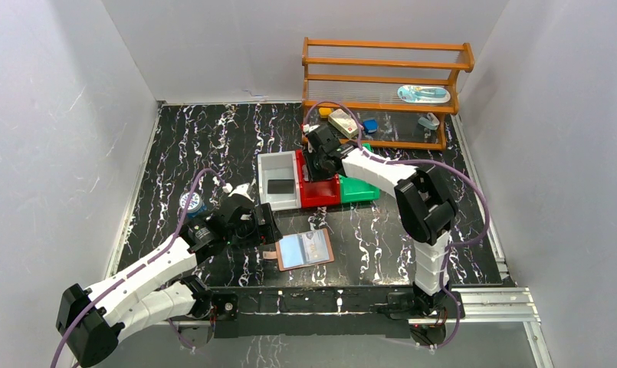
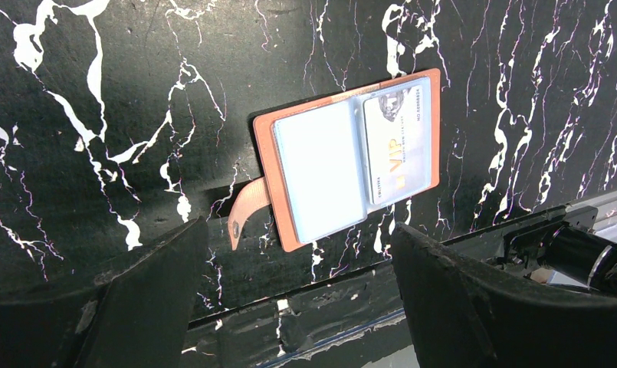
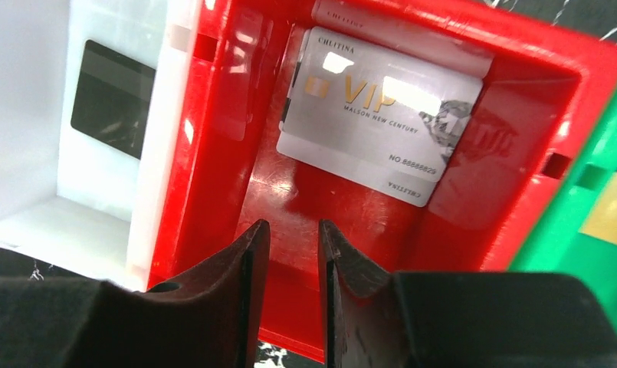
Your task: Take the credit cards out of the card holder
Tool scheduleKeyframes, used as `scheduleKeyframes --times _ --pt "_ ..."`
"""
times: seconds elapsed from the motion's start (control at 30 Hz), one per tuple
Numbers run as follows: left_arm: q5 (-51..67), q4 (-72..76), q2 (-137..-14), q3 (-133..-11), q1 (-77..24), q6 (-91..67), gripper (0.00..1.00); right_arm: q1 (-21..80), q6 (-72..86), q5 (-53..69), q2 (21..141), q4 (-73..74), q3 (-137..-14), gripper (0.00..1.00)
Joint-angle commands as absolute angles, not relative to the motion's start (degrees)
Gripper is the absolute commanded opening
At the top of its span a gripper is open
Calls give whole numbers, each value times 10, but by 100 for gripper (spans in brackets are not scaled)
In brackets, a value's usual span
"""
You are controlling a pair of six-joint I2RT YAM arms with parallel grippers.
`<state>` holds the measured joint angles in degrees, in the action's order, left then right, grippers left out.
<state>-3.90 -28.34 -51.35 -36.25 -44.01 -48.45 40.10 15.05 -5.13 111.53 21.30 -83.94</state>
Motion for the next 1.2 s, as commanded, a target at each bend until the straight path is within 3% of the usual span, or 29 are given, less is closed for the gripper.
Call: scheduleKeyframes --times 0.0,0.7,1.17 --pt "-39 -282 -514 -364 -443 -484 88 399 215 -43 1146 240 -878 37" --pt "-41 -283 -513 -364 -443 -486 88 399 257 -173 1211 173 -878 38" --pt "-38 -284 -512 -362 -443 -486 88 400 254 -108 1101 142 -830 42"
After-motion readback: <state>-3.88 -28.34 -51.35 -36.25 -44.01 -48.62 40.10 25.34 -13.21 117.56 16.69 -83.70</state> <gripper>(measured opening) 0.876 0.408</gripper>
